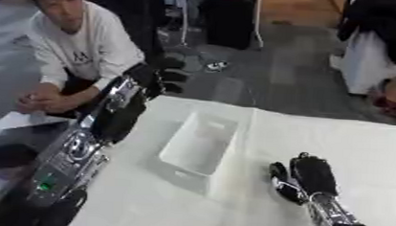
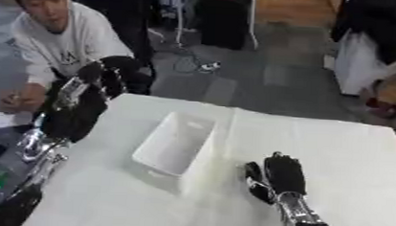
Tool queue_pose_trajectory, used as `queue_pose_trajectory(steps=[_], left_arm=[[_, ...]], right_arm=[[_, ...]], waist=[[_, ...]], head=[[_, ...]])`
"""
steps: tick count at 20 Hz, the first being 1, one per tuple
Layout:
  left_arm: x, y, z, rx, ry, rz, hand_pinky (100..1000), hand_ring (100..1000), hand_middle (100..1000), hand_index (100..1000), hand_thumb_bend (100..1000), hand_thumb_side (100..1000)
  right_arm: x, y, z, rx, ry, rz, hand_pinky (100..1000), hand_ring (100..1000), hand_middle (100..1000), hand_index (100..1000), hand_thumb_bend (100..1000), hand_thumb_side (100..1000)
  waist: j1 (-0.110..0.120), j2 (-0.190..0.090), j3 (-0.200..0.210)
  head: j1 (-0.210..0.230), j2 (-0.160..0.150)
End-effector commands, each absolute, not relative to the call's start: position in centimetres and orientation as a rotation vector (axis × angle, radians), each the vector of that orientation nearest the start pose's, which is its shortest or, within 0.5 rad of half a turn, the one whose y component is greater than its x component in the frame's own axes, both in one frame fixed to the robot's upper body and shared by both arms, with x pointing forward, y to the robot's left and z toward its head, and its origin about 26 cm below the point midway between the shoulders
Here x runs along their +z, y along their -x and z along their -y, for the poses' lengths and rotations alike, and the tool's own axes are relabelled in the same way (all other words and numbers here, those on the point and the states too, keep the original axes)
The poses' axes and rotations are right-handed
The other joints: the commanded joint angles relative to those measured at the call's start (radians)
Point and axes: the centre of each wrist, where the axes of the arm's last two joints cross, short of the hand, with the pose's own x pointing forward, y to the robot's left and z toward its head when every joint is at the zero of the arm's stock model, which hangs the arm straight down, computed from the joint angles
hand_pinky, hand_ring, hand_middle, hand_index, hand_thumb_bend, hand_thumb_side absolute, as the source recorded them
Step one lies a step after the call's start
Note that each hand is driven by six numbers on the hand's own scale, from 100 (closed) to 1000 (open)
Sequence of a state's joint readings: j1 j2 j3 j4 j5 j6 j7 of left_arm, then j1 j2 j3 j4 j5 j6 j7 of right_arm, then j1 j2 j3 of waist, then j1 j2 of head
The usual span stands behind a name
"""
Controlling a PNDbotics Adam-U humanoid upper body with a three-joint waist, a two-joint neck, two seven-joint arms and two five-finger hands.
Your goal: Pick up objects on the table and place them in the box.
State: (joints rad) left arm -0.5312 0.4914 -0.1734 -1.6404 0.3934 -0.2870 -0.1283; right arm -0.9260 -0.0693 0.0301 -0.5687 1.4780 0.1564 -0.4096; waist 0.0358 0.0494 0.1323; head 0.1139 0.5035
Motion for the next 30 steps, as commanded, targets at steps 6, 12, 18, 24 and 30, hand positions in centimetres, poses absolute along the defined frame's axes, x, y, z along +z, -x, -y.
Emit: queue_pose_trajectory(steps=[6,12,18,24,30], left_arm=[[20.6,-36.8,-25.5,-0.558,0.305,2.341,762,751,814,861,226,863],[20.5,-36.8,-25.6,-0.553,0.302,2.339,763,751,815,861,226,863],[20.5,-36.8,-25.6,-0.550,0.299,2.341,762,751,815,860,225,862],[20.6,-36.8,-25.5,-0.548,0.302,2.352,761,751,815,860,223,856],[21.2,-36.8,-25.4,-0.556,0.300,2.374,759,752,815,859,219,851]], right_arm=[[6.7,-47.9,16.7,1.165,1.422,1.664,100,100,100,238,124,451],[7.2,-48.0,16.8,1.070,1.404,1.817,100,100,100,231,100,434],[8.7,-48.2,16.5,0.902,1.356,1.991,100,100,100,233,100,429],[10.4,-48.4,16.1,0.796,1.311,2.122,100,100,100,236,100,423],[11.9,-48.5,15.4,0.732,1.256,2.222,100,100,100,237,100,425]], waist=[[0.007,-0.014,0.000],[0.007,-0.016,-0.003],[0.011,-0.020,-0.005],[0.015,-0.025,-0.005],[0.021,-0.029,0.000]], head=[[-0.004,-0.011],[0.000,-0.013],[0.001,-0.015],[0.004,-0.013],[0.017,0.011]])
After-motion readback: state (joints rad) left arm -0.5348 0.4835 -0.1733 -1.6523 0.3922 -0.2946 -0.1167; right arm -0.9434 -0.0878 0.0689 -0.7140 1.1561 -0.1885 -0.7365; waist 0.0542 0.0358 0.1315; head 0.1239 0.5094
